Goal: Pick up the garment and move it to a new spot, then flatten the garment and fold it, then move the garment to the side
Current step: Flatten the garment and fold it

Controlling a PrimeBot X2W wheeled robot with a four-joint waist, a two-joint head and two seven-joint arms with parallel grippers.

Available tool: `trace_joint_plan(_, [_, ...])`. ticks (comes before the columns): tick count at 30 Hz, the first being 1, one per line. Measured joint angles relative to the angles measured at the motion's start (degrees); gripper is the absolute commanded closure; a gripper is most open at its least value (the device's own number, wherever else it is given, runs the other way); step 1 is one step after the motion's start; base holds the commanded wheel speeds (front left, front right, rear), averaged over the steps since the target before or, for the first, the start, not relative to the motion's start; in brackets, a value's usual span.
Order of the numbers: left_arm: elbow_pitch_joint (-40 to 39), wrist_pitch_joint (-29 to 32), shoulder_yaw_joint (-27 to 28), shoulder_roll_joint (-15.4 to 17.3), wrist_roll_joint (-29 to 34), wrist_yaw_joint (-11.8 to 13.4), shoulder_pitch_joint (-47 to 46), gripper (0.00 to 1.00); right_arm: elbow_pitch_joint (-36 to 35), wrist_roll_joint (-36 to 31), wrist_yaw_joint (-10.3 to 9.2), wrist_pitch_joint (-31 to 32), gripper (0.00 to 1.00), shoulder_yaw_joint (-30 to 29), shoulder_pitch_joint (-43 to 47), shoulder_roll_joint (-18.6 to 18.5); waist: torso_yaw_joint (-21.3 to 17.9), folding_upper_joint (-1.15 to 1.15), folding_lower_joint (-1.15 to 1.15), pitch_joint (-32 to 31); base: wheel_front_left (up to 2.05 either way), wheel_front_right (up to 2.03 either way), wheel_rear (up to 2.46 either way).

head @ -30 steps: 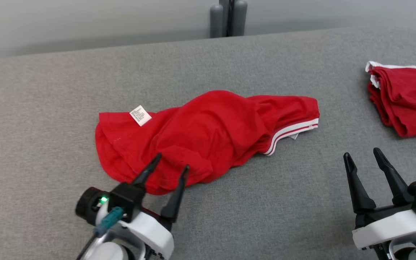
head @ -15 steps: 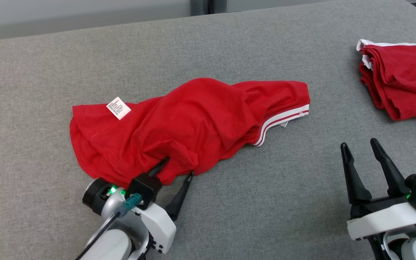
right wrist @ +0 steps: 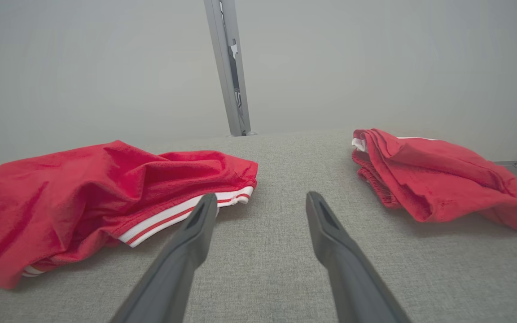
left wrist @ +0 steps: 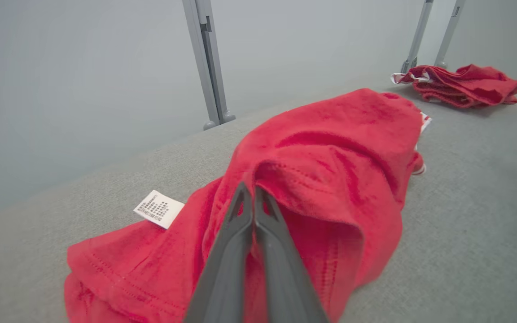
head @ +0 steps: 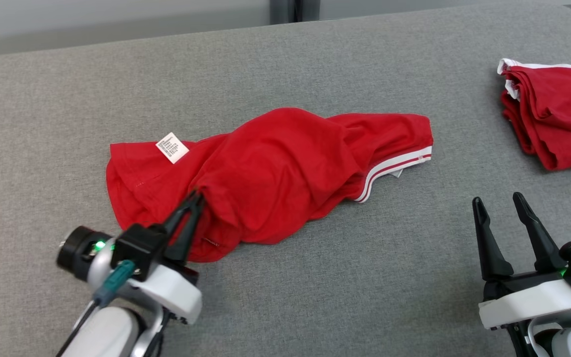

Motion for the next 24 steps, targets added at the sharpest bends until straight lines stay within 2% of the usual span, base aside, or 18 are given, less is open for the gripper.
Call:
trace_joint_plan(7, [-4.92,0.35,6.36,4.74,-1.53,4.23,4.24,1.0,-0.09,0.25,0.01,-0.13,0.0,-1.2,0.01,-0.08,1.36,0.0,0.0,-0.33,0.0,0.0,0.0])
trace_joint_plan(11, [-6.35,1.01,8.44,5.81,-2.58,6.27,7.27,1.0,-0.11,0.41,0.01,-0.1,0.0,-1.49,0.05,-0.16,1.96,0.0,0.0,-0.87,0.0,0.0,0.0])
trace_joint_plan(16, [-4.5,0.45,10.61,5.78,-4.91,7.82,10.71,1.0,-0.09,0.51,0.0,0.16,0.0,-1.7,0.09,-0.22,2.49,0.0,0.0,-1.49,0.0,0.0,0.0])
trace_joint_plan(24, [4.43,-2.76,11.16,2.83,-8.71,7.01,12.48,1.0,-0.02,0.99,0.01,0.43,0.0,-2.43,0.19,-0.33,2.96,0.0,0.0,-2.14,0.0,0.0,0.0])
